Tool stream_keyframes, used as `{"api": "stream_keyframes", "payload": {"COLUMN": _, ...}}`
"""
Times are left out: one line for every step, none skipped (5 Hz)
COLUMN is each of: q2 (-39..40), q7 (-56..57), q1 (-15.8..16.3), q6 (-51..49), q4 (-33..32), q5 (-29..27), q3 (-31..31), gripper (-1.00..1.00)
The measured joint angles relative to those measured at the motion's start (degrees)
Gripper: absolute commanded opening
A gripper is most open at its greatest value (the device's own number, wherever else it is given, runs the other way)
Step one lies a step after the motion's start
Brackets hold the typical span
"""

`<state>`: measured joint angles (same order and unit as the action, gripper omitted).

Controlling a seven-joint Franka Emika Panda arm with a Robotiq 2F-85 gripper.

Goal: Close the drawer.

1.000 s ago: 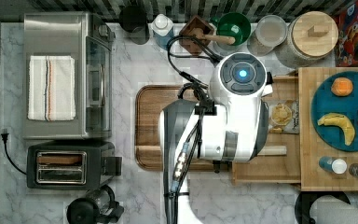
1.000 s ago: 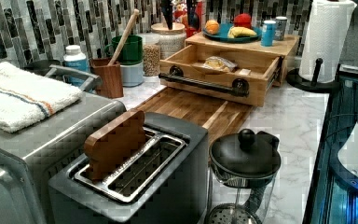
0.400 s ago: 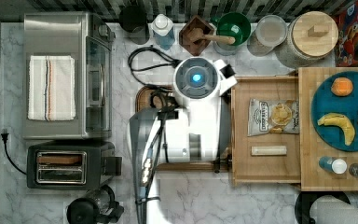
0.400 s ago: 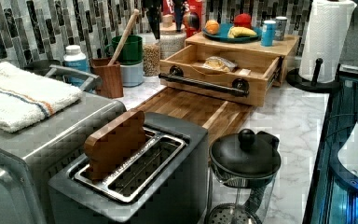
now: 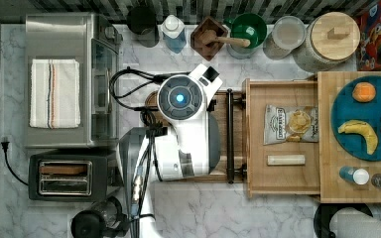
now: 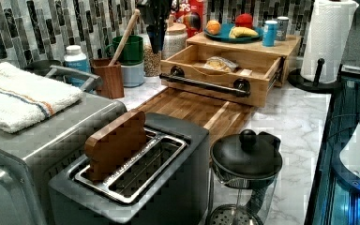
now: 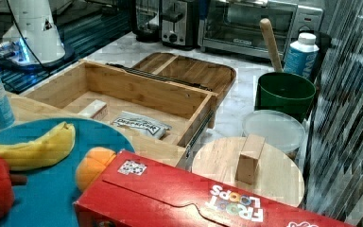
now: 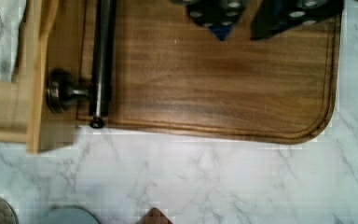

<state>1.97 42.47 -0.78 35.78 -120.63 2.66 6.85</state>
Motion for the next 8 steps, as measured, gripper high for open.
{"api": "stream_keyframes", "payload": {"q2": 0.17, "q7": 0.03, "q1": -0.09, "q6": 4.03, "q4": -2.80, "q5": 1.78, "q3": -0.24, "gripper": -1.00}}
{"api": "stream_keyframes", "payload": {"q2": 0.84, "q7": 0.00, "q1": -0.11, "q6": 7.02, "q4": -5.60, "q5": 3.57, "q3": -0.95, "gripper": -1.00}}
{"api": "stream_keyframes", "payload": {"q2": 2.97, "q7": 0.00, "q1": -0.29, "q6": 9.06, "q4": -7.72, "q5": 3.97, "q3": -2.09, "gripper": -1.00}}
{"api": "stream_keyframes", "payload": {"q2": 5.76, "q7": 0.00, "q1": -0.64, "q6": 11.78, "q4": -10.07, "q5": 7.30, "q3": -3.55, "gripper": -1.00}}
{"api": "stream_keyframes", "payload": {"q2": 6.52, "q7": 0.03, "q1": -2.17, "q6": 14.04, "q4": -13.99, "q5": 9.76, "q3": -4.79, "gripper": -1.00}}
{"api": "stream_keyframes", "payload": {"q2": 6.50, "q7": 0.03, "q1": -3.70, "q6": 13.46, "q4": -17.23, "q5": 9.99, "q3": -5.43, "gripper": -1.00}}
{"api": "stream_keyframes", "payload": {"q2": 6.50, "q7": 0.34, "q1": -4.51, "q6": 11.69, "q4": -18.35, "q5": 9.99, "q3": -5.40, "gripper": -1.00}}
{"api": "stream_keyframes", "payload": {"q2": 6.50, "q7": 4.76, "q1": -5.32, "q6": 11.27, "q4": -18.02, "q5": 10.04, "q3": -5.31, "gripper": -1.00}}
